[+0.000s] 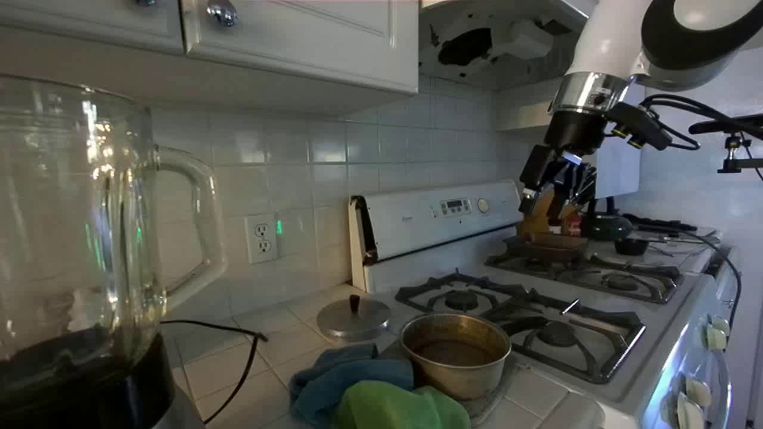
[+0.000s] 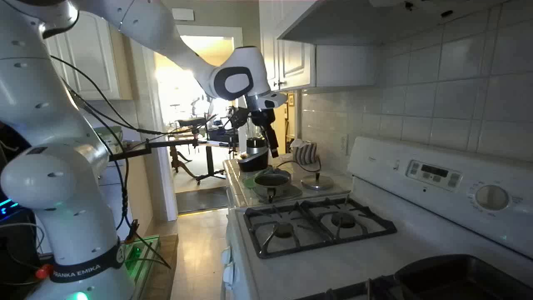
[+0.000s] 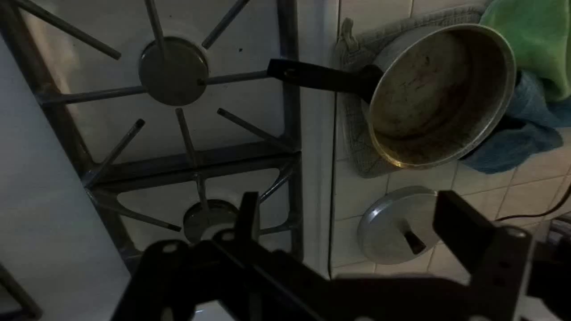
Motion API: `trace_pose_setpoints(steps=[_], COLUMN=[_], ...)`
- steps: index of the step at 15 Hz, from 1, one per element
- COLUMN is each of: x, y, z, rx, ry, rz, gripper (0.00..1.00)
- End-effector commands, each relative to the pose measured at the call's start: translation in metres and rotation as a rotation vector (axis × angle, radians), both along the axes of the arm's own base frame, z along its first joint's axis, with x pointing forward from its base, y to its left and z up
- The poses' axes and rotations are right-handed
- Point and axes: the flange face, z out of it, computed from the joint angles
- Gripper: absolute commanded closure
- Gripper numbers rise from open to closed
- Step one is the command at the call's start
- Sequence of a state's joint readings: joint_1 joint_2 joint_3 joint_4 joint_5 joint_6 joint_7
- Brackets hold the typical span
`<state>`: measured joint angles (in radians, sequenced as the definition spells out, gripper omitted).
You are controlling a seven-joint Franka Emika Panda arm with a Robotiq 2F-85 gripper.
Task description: Flip a switch on the stove
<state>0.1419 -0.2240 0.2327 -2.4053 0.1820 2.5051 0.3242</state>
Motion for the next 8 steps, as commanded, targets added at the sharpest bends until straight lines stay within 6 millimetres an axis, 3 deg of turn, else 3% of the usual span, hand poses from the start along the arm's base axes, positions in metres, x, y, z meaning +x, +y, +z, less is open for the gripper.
trace_pose_setpoints(steps=[1,6,8], x=[0.0,0.0,0.011], y=[0.0,0.0,-0.006], z=[0.0,0.0,-0.001], rx=[0.0,0.0,0.007], ry=[0.001,0.001,0.024], rz=[0.0,0.0,-0.049], gripper=[0.0,0.0,0.0])
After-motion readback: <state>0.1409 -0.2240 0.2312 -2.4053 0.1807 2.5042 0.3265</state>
